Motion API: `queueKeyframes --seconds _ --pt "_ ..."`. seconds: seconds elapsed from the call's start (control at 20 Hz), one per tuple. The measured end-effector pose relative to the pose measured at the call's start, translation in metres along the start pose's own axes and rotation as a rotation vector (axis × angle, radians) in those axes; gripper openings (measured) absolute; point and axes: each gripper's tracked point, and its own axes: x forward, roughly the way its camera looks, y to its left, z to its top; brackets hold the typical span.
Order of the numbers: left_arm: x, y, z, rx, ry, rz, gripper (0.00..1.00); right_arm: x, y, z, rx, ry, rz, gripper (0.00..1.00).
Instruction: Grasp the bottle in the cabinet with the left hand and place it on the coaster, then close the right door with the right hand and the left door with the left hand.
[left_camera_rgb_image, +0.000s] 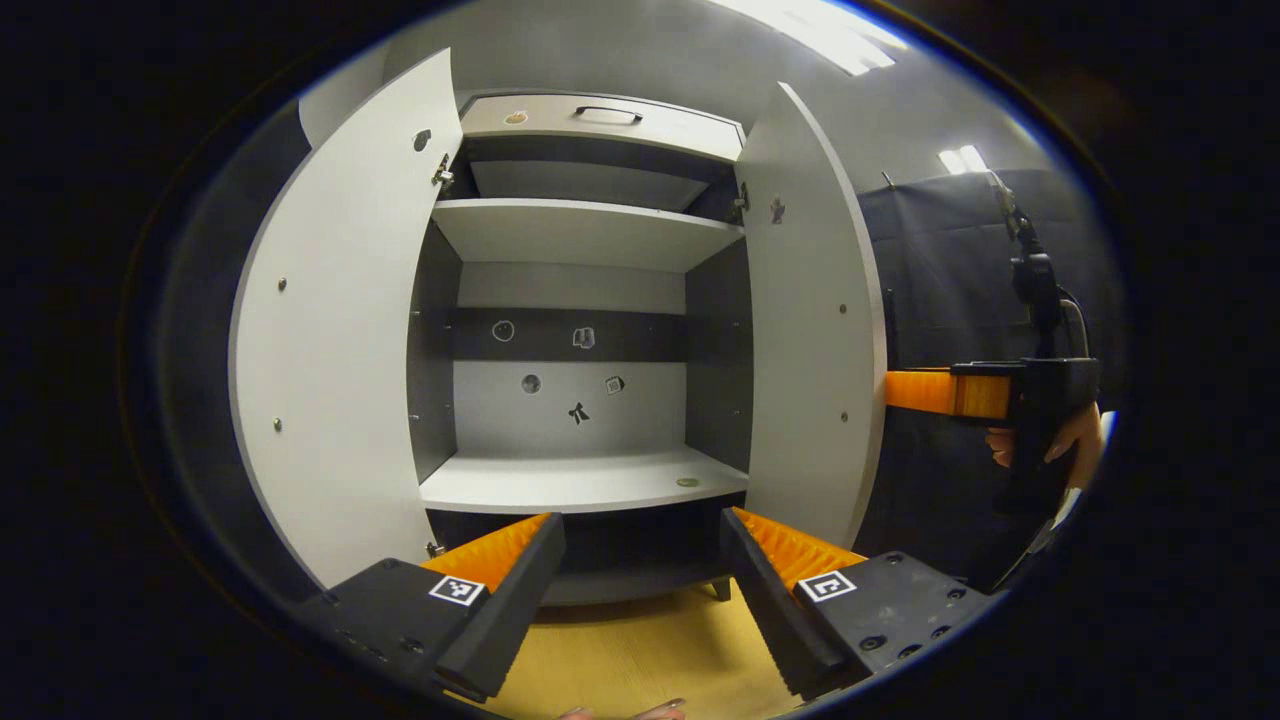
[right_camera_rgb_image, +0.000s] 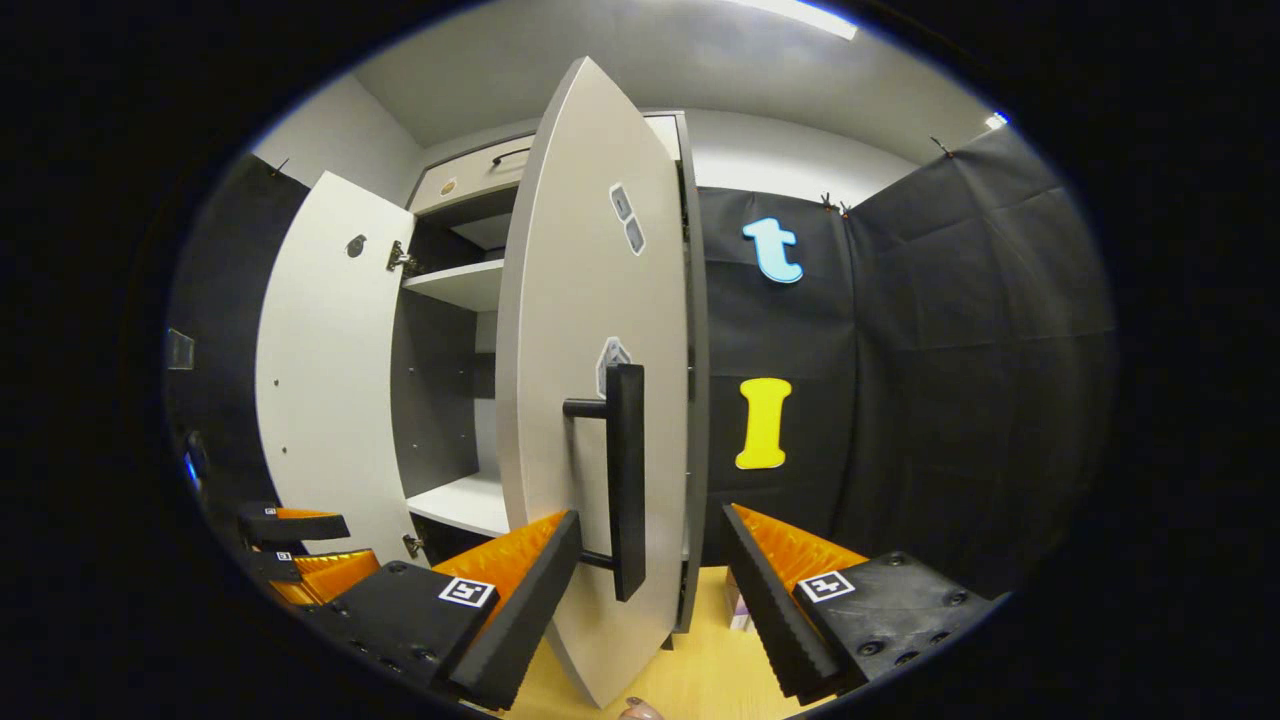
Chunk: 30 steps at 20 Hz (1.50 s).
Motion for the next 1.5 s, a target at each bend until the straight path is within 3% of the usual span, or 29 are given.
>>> queueKeyframes --seconds 0.45,0.7,1.05,1.3,1.5 --pt "-0.028 0.06 0.007 0.003 -0.011 0.14 0.98 0.039 0.078 -0.001 -0.039 -0.018 0.131 0.95" --pt "-0.064 0.098 0.014 -0.015 -0.012 0.227 0.97 0.029 0.094 0.001 -0.107 -0.042 0.138 0.97" --pt "-0.124 0.191 0.049 0.026 -0.062 0.398 0.97 0.03 0.133 -0.003 -0.072 -0.036 0.172 0.97" --pt "-0.13 0.262 0.058 0.024 -0.091 0.451 0.97 0.029 0.141 -0.003 -0.065 -0.036 0.128 0.97" --pt "-0.11 0.293 0.063 0.004 -0.117 0.431 0.97 0.023 0.132 -0.004 -0.086 -0.028 0.057 0.96"
